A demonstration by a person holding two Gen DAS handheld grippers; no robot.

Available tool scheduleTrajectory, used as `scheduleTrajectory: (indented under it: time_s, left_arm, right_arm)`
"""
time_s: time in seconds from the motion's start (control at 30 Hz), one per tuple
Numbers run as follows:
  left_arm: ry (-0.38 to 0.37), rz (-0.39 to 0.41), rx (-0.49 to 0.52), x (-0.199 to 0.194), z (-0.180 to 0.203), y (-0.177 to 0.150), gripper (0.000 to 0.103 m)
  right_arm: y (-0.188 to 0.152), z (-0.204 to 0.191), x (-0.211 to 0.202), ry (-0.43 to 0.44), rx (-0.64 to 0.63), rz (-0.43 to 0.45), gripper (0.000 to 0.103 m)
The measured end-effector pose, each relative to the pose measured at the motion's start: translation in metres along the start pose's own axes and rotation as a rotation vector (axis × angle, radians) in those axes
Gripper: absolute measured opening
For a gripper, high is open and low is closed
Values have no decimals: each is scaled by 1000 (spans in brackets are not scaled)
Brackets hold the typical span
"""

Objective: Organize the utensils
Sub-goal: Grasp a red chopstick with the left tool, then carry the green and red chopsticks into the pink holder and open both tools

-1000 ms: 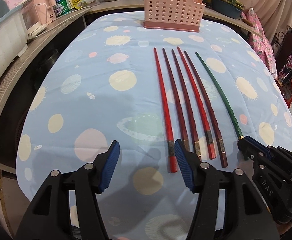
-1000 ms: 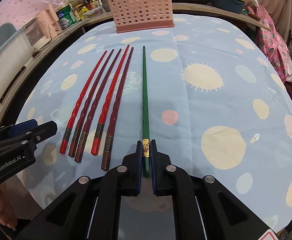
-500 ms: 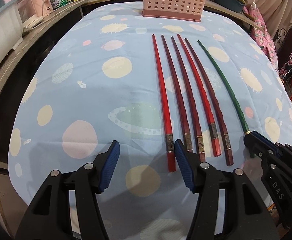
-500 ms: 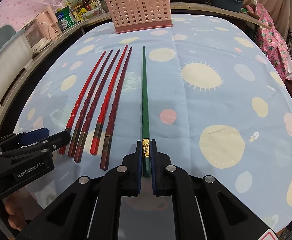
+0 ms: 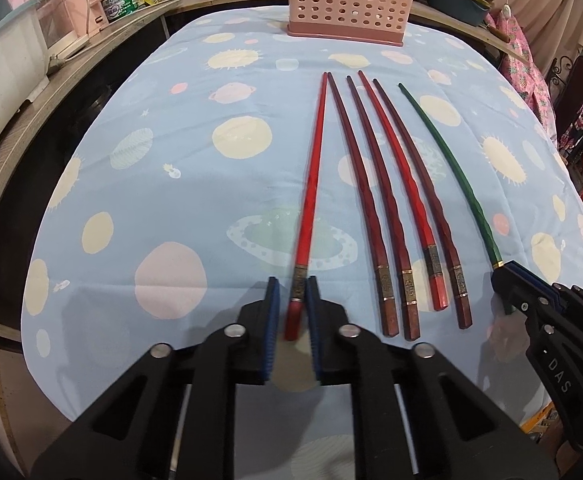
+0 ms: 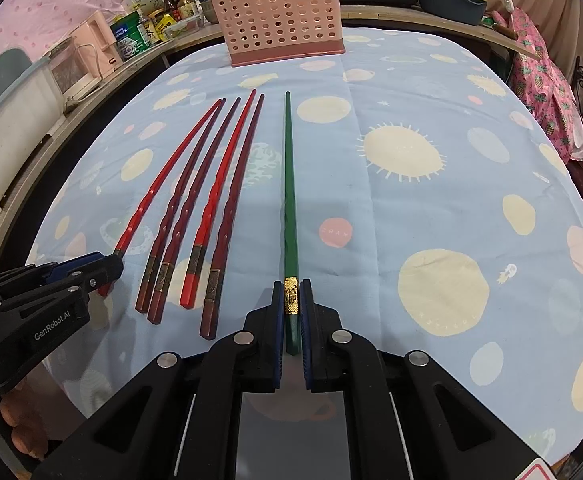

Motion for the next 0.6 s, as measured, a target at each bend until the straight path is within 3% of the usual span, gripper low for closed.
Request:
scheduleTrajectory:
  time_s: [0.33,0.6]
  left_arm:
    - [-29,19,-20,-14,-4,3,8]
    - [-33,84,-59,-45,-16,21,8]
  right_arm:
    - [6,1,-14,12,15,20,7]
    - [33,-1,-49,48,34,96,7]
Point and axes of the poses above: each gripper's, at about its wrist camera, not at the fingertips, and x roughly the way its jaws point, z to its right, y to its top, the point moved 7 cm from there along x, roughly the way its jaws point, and after that the axes turned 14 degrees about x, right-handed, at the moved point
